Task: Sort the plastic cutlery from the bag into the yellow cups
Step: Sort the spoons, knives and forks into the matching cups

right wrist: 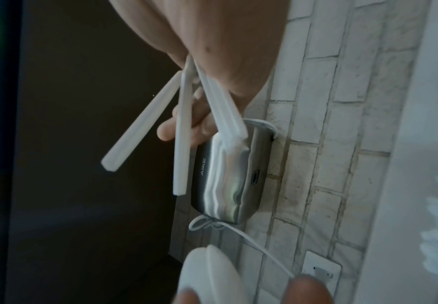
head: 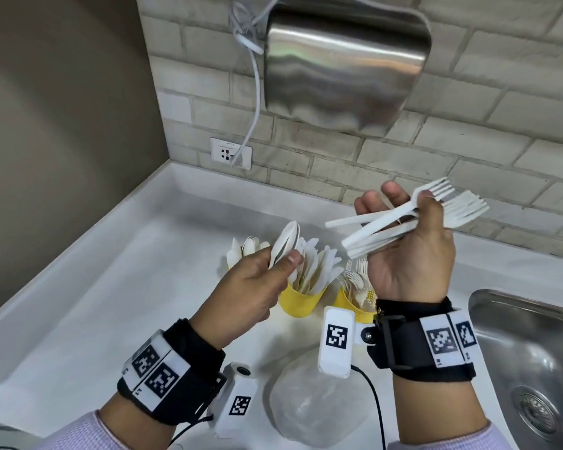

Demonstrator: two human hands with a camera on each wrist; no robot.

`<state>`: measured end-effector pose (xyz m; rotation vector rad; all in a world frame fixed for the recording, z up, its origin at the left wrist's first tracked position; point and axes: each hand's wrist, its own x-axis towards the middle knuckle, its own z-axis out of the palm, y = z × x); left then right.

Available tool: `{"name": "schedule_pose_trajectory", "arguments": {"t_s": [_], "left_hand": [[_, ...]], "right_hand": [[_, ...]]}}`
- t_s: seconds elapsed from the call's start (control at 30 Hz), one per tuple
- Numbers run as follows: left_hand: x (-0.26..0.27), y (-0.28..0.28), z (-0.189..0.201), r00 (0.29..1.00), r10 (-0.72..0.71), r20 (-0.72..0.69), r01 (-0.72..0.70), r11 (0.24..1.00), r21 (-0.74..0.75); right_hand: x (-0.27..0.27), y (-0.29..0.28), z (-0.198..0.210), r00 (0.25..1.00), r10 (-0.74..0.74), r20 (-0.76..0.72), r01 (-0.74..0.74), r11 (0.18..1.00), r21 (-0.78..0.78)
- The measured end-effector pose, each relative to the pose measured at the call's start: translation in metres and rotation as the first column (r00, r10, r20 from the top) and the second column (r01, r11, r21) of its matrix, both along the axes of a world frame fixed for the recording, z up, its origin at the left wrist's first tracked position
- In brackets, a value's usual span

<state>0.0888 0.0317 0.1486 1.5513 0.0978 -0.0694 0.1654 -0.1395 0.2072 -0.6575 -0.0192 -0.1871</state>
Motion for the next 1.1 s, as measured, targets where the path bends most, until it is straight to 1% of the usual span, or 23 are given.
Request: {"name": "schedule_pose_trajectory", "arguments": {"t_s": [0.07,0.13,0.2,0.3,0.37,0.4,0.47,0.53,0.57,0.6,0.67,0.73,0.8,0.87,0.9,0.93,0.97,1.1], "left_hand": [[0.001,-0.001,-0.002,1.000,0.029,-0.003,-0.029,0.998,-0.048],[0.001,-0.001,-0.001,0.999,0.040,0.012,-0.039,0.996,-0.079],[0.000,-0.002,0.000,0.999,0.023,0.022,-0.020,0.993,-0.115],[-0.002,-0.003,0.002,0.999,-0.020,0.049,0.027,0.988,-0.150],[-0.004,-0.004,0.004,0.997,-0.032,0.064,0.041,0.989,-0.140],[-0.004,-0.004,0.005,0.997,-0.040,0.068,0.049,0.990,-0.133],[-0.005,-0.004,0.005,0.996,-0.058,0.074,0.066,0.991,-0.115],[-0.005,-0.004,0.005,0.994,-0.064,0.089,0.072,0.993,-0.097],[-0.005,-0.003,0.005,0.993,-0.063,0.096,0.071,0.993,-0.089],[-0.005,-0.003,0.006,0.993,-0.062,0.100,0.070,0.994,-0.078],[-0.006,-0.002,0.008,0.991,-0.071,0.118,0.077,0.996,-0.050],[-0.007,-0.001,0.008,0.985,-0.082,0.150,0.079,0.997,0.024],[-0.007,-0.001,0.004,0.975,-0.071,0.209,0.026,0.977,0.211],[-0.005,0.000,-0.001,0.959,-0.066,0.274,-0.058,0.905,0.421],[-0.005,0.000,-0.002,0.955,-0.061,0.289,-0.088,0.874,0.478],[-0.005,-0.001,-0.002,0.954,-0.055,0.294,-0.103,0.863,0.495],[-0.005,-0.001,-0.001,0.954,-0.053,0.296,-0.103,0.868,0.487],[-0.007,-0.001,-0.001,0.953,-0.049,0.298,-0.063,0.932,0.356]], "right_hand": [[-0.002,-0.003,0.002,0.999,-0.037,-0.002,0.037,0.998,-0.048],[-0.004,-0.004,0.001,0.999,-0.053,-0.008,0.051,0.989,-0.137],[-0.007,-0.001,-0.002,0.999,-0.043,-0.004,0.041,0.969,-0.244],[-0.011,0.006,-0.012,1.000,-0.008,-0.012,0.002,0.907,-0.422],[-0.015,0.012,-0.019,0.997,0.075,-0.027,-0.078,0.860,-0.505],[-0.018,0.015,-0.023,0.990,0.135,-0.032,-0.130,0.823,-0.553],[-0.022,0.020,-0.029,0.965,0.258,-0.034,-0.215,0.714,-0.666],[-0.025,0.023,-0.033,0.934,0.356,-0.009,-0.237,0.603,-0.762],[-0.025,0.024,-0.034,0.923,0.385,0.003,-0.236,0.572,-0.785],[-0.025,0.025,-0.035,0.915,0.403,0.012,-0.239,0.565,-0.789],[-0.023,0.024,-0.036,0.908,0.418,0.014,-0.256,0.582,-0.772],[-0.024,0.025,-0.035,0.901,0.433,0.006,-0.280,0.593,-0.755],[-0.024,0.028,-0.035,0.892,0.451,-0.001,-0.310,0.611,-0.728],[-0.024,0.031,-0.037,0.896,0.443,-0.029,-0.335,0.632,-0.699],[-0.024,0.032,-0.039,0.899,0.436,-0.044,-0.345,0.641,-0.686],[-0.024,0.033,-0.039,0.903,0.426,-0.059,-0.348,0.645,-0.681],[-0.023,0.034,-0.040,0.909,0.410,-0.072,-0.345,0.646,-0.681],[-0.020,0.032,-0.038,0.936,0.338,-0.096,-0.308,0.659,-0.686]]}}
